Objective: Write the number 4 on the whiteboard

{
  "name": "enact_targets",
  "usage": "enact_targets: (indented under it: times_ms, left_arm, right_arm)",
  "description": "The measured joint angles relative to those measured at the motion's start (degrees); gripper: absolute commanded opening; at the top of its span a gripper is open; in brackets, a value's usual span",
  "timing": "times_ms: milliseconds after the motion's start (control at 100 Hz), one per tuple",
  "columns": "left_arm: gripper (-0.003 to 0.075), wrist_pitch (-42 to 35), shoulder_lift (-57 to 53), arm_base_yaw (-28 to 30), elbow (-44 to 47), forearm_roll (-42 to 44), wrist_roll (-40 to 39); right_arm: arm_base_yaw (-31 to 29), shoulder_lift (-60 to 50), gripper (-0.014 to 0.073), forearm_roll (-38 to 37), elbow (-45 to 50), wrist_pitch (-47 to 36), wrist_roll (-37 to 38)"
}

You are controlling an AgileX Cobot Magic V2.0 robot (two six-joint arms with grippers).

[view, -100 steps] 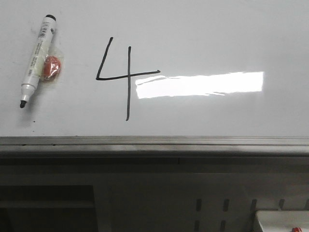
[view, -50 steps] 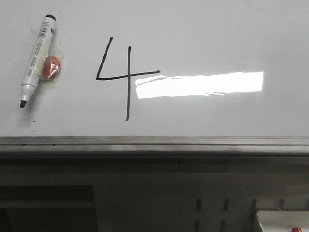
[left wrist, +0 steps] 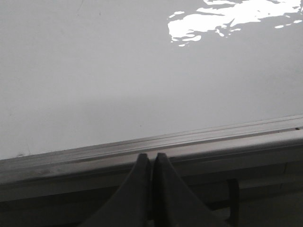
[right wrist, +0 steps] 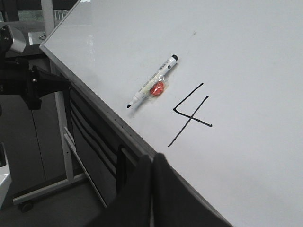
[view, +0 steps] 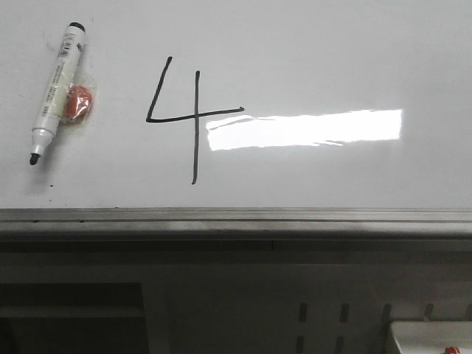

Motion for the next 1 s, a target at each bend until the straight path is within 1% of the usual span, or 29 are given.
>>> enact_targets:
  times_ms: [70, 180, 250, 300, 360, 440, 610, 680, 750, 850, 1000]
  left_arm:
    - [-0.0020, 0.00, 0.00, 0.00, 0.00, 0.00, 0.00]
    - [-0.0020, 0.00, 0.00, 0.00, 0.00, 0.00, 0.00]
    - [-0.0020, 0.00, 0.00, 0.00, 0.00, 0.00, 0.00]
    - [-0.0020, 0.00, 0.00, 0.00, 0.00, 0.00, 0.00]
    - [-0.0020, 0.00, 0.00, 0.00, 0.00, 0.00, 0.00]
    - [-0.0020, 0.00, 0.00, 0.00, 0.00, 0.00, 0.00]
    - [-0.0020, 0.00, 0.00, 0.00, 0.00, 0.00, 0.00]
    - [-0.0020, 0.00, 0.00, 0.00, 0.00, 0.00, 0.00]
    - [-0.0020, 0.00, 0.00, 0.00, 0.00, 0.00, 0.00]
    - [-0.0020, 0.00, 0.00, 0.00, 0.00, 0.00, 0.00]
    - [-0.0020, 0.00, 0.00, 0.00, 0.00, 0.00, 0.00]
  right_arm:
    - [-0.39, 0.00, -0.0064, -0.50, 0.00, -0.30, 0.00]
    - [-3.04, 0.00, -0.0064, -3.09, 0.00, -0.77, 0.89]
    - [-5.87, 0.00, -0.0064, -6.41, 0.00, -0.91, 4.78]
    - [-8.33, 0.00, -0.0064, -9.43, 0.00, -0.91, 9.09]
    - [-11.96, 0.00, -0.0064, -13.10, 0.00, -0.91, 13.13]
    - [-17.33, -0.26, -0.0064, -15.20, 0.00, -0.91, 16.31]
    - [-32.11, -4.74, -0.0064, -16.14, 2.28, -1.59, 17.67]
    - [-37.47, -8.06, -0.0064, -15.62, 4.81, -1.69, 17.78]
    - [-41.35, -11.36, -0.0064, -15.10, 7.96, -1.69, 17.89]
    - [-44.11, -13.78, -0.0064, -14.33, 12.77, -1.69, 17.89]
    - [-44.76, -13.99, -0.0064, -13.70, 19.07, -0.93, 18.07]
